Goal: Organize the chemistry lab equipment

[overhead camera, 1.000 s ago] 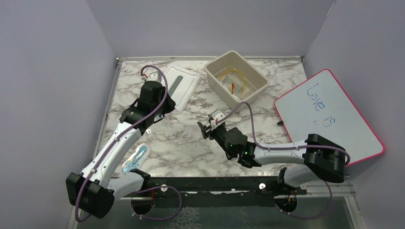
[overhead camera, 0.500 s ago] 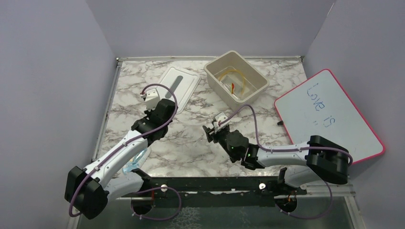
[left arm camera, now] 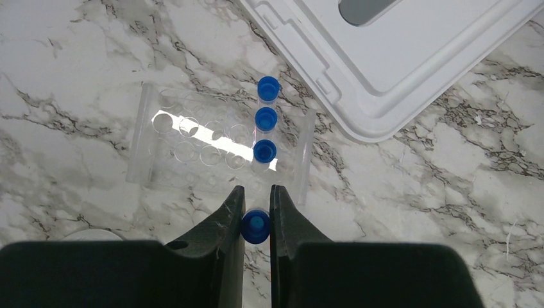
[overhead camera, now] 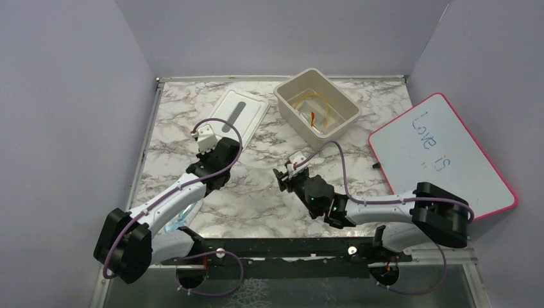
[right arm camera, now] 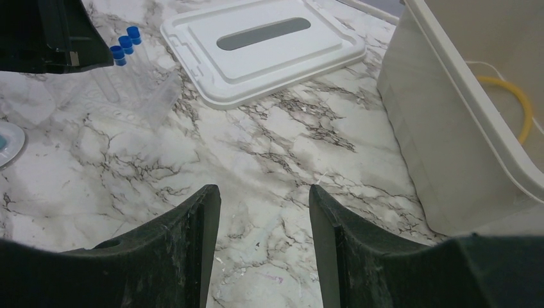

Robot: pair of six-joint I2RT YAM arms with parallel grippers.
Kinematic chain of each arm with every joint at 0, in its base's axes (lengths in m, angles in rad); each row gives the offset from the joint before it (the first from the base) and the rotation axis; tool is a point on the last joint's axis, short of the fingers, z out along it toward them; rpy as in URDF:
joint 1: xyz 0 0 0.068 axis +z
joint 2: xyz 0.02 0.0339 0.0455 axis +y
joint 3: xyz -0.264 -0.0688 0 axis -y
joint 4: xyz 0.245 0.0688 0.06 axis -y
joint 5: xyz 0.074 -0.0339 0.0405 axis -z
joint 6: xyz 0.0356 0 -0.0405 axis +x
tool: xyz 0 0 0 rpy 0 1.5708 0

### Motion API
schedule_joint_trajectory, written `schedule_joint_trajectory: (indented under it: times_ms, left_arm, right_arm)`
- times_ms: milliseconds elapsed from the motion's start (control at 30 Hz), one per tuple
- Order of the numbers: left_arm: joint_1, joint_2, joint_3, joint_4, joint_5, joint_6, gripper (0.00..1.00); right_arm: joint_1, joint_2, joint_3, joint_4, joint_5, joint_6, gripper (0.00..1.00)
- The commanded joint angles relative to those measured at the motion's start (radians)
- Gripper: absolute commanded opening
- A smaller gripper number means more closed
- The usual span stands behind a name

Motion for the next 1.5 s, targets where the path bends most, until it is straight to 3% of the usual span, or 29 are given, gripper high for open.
schedule_joint_trajectory:
  times_ms: [0,967,1467]
  left_arm:
    - [0.013,0.004,-0.028,0.103,-0.044,0.018,0.00]
    - [0.015,0.015,-0.144,0.247,-0.036,0.053,0.00]
    - [0.016,0.051,-0.153,0.265,-0.041,0.047,0.21]
  right_arm:
    - [0.000,-0.013,0.004,-0.002,0.032,-0.005,0.57]
    - [0.000,-0.027,0.000,-0.040,0.064,0.019,0.56]
    - [-0.001,-0.030,-0.001,-0.042,0.062,0.021,0.56]
